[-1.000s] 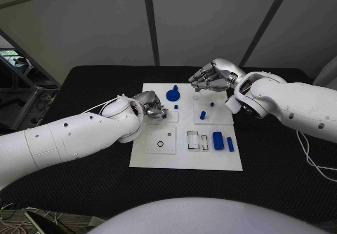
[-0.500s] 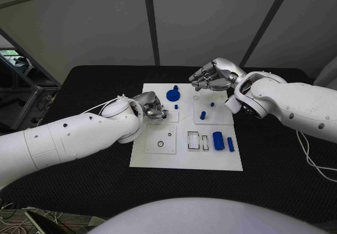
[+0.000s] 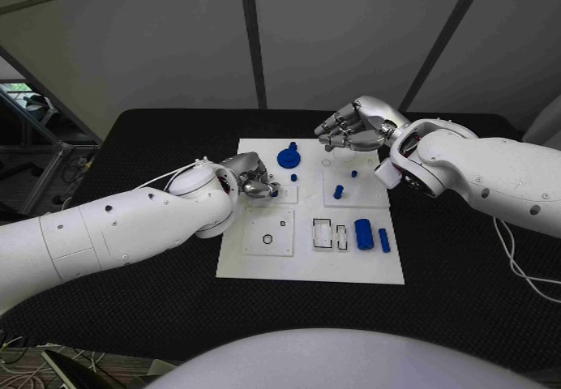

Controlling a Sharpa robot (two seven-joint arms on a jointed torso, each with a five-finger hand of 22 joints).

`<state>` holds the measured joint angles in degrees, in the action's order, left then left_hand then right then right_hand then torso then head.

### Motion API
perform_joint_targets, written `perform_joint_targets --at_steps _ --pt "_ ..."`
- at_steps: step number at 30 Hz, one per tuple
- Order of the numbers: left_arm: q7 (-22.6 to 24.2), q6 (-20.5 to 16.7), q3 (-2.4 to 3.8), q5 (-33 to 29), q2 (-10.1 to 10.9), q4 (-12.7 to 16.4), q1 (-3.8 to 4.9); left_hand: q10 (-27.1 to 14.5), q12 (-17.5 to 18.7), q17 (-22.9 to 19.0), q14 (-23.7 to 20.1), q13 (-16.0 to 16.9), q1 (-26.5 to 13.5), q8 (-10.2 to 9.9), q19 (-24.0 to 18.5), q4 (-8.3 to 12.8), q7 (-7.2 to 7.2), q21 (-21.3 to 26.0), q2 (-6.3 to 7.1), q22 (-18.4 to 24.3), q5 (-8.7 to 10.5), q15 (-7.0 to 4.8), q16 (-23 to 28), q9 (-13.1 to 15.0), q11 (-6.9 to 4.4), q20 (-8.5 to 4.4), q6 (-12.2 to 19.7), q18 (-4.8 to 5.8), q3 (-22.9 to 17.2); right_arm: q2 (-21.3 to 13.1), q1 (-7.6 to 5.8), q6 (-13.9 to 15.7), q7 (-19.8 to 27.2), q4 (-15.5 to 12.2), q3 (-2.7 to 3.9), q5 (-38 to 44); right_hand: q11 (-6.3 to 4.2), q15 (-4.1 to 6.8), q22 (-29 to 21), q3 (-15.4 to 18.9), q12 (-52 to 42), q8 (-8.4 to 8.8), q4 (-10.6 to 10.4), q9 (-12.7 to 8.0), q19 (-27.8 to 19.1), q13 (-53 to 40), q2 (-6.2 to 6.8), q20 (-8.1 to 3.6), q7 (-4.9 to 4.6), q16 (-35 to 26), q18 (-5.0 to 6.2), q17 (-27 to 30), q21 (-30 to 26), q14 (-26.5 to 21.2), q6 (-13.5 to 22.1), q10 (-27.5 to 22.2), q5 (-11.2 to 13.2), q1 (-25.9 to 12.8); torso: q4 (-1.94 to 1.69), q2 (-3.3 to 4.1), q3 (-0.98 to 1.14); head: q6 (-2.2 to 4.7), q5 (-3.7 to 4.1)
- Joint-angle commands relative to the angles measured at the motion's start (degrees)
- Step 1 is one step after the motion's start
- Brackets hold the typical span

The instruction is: Assemble the parts on the task board

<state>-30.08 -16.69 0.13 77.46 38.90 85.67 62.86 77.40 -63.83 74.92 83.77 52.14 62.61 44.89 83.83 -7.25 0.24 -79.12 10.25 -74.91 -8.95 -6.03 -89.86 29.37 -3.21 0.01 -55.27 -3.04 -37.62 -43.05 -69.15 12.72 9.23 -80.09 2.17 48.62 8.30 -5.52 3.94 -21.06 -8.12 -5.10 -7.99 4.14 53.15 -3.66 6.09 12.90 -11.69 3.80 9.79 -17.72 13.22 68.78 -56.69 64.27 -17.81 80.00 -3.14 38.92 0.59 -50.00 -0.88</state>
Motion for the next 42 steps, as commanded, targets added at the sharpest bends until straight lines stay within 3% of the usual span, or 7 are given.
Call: perform_joint_targets --at_steps 1,7,12,24,31,39,42 --pt "-0.5 1.6 -0.15 0.6 -0.1 -0.1 -0.14 0.4 -0.2 14.5 6.1 0.5 0.4 0.2 0.3 7.3 0.0 0.2 0.15 -7.6 -0.21 -0.17 0.3 0.0 -0.34 0.3 0.3 0.25 -6.5 0.0 -0.09 0.3 0.6 0.0 0.03 0.0 -0.09 0.11 -0.1 -0.3 -0.1 0.37 0.0 0.0 0.0 0.1 -0.19 0.16 -0.31 -0.2 0.66 0.1 -0.2 -0.4 -0.1 -0.3 -0.3 -0.1 0.06 -0.01 0.02 0.0 0.02" --pt "-0.4 1.7 -0.15 0.1 -0.2 -0.2 -0.13 0.8 -0.8 14.5 6.1 1.2 -2.5 0.1 0.5 5.3 -0.54 0.1 1.71 -7.8 -0.2 -0.31 0.3 -0.1 -0.64 0.28 -0.8 0.3 -2.6 0.1 -0.09 0.2 0.5 0.0 0.03 0.0 -0.06 0.08 -0.1 -0.3 -0.1 0.39 0.0 0.0 0.0 0.1 -0.17 0.19 -0.34 -0.2 0.66 0.1 -0.3 -0.4 0.0 -0.3 -0.3 -0.2 0.03 -0.01 0.03 0.0 0.14" --pt "-0.3 1.6 -0.15 -0.1 -0.4 -0.3 -0.13 0.9 -1.1 14.5 6.1 1.6 -4.3 -0.1 0.6 3.7 -0.7 -0.1 2.01 -8.1 -0.24 -0.44 0.3 -0.2 -0.79 0.14 -1.3 0.35 -0.2 0.1 -0.09 0.2 0.5 0.1 0.03 0.0 -0.06 0.08 -0.1 -0.3 -0.1 0.39 0.0 0.0 0.0 0.1 -0.17 0.19 -0.34 -0.2 0.66 0.1 -0.3 -0.4 0.0 -0.3 -0.3 -0.2 0.02 0.01 0.05 0.0 0.1" --pt "-0.3 2.3 -0.14 -0.1 -0.5 -0.5 -0.12 1.1 -1.4 14.5 6.1 2.0 -4.4 -0.1 0.8 3.5 -0.85 -0.3 2.42 -8.3 -0.24 -0.51 0.3 -0.1 -0.89 0.07 -1.7 0.41 0.7 0.1 -0.09 0.2 0.4 0.1 0.03 0.0 -0.06 0.08 -0.1 -0.3 -0.1 0.39 0.0 0.0 0.0 0.1 -0.17 0.19 -0.34 -0.2 0.66 0.1 -0.3 -0.4 0.0 -0.3 -0.3 -0.2 0.0 -0.01 0.04 0.0 0.23" --pt "-0.3 2.3 -0.14 -0.1 -0.6 -0.7 -0.12 1.3 -1.6 14.5 6.1 2.2 -5.0 -0.2 0.8 2.8 -0.89 -0.4 2.29 -8.4 -0.26 -0.56 0.2 -0.2 -0.93 0.0 -2.1 0.43 1.8 0.2 -0.09 0.2 0.4 0.1 0.03 0.0 -0.06 0.08 -0.1 -0.3 -0.1 0.39 0.0 0.0 0.0 0.1 -0.17 0.19 -0.34 -0.2 0.66 0.1 -0.3 -0.4 0.0 -0.3 -0.3 -0.2 0.04 -0.01 0.04 0.0 0.24" --pt "-0.3 2.1 -0.14 -0.1 -1.0 -1.2 -0.11 1.4 -1.8 14.6 6.1 2.5 -7.6 -0.5 1.0 -0.7 -0.85 -0.4 1.39 -8.6 -0.3 -0.55 0.2 -0.2 -0.89 -0.01 -2.7 0.47 6.6 0.2 -0.09 0.2 0.4 0.1 0.03 0.0 -0.05 0.06 -0.1 -0.3 -0.1 0.4 0.0 0.0 0.0 0.1 -0.18 0.21 -0.36 -0.2 0.67 0.1 -0.4 -0.5 0.0 -0.3 -0.3 -0.2 0.05 -0.03 0.05 0.0 0.29" --pt "-0.3 2.0 -0.13 -0.1 -1.1 -1.4 -0.1 1.4 -1.9 14.6 6.1 2.5 -7.7 -0.6 1.0 -1.0 -0.86 -0.4 1.16 -8.6 -0.34 -0.56 0.2 -0.1 -0.89 -0.02 -2.8 0.47 7.1 0.2 -0.09 0.2 0.4 0.1 0.03 0.0 -0.05 0.05 -0.1 -0.3 -0.1 0.4 0.0 0.0 0.0 0.1 -0.19 0.21 -0.36 -0.2 0.67 0.1 -0.4 -0.5 0.0 -0.3 -0.4 -0.3 0.04 -0.01 0.06 0.0 0.33"
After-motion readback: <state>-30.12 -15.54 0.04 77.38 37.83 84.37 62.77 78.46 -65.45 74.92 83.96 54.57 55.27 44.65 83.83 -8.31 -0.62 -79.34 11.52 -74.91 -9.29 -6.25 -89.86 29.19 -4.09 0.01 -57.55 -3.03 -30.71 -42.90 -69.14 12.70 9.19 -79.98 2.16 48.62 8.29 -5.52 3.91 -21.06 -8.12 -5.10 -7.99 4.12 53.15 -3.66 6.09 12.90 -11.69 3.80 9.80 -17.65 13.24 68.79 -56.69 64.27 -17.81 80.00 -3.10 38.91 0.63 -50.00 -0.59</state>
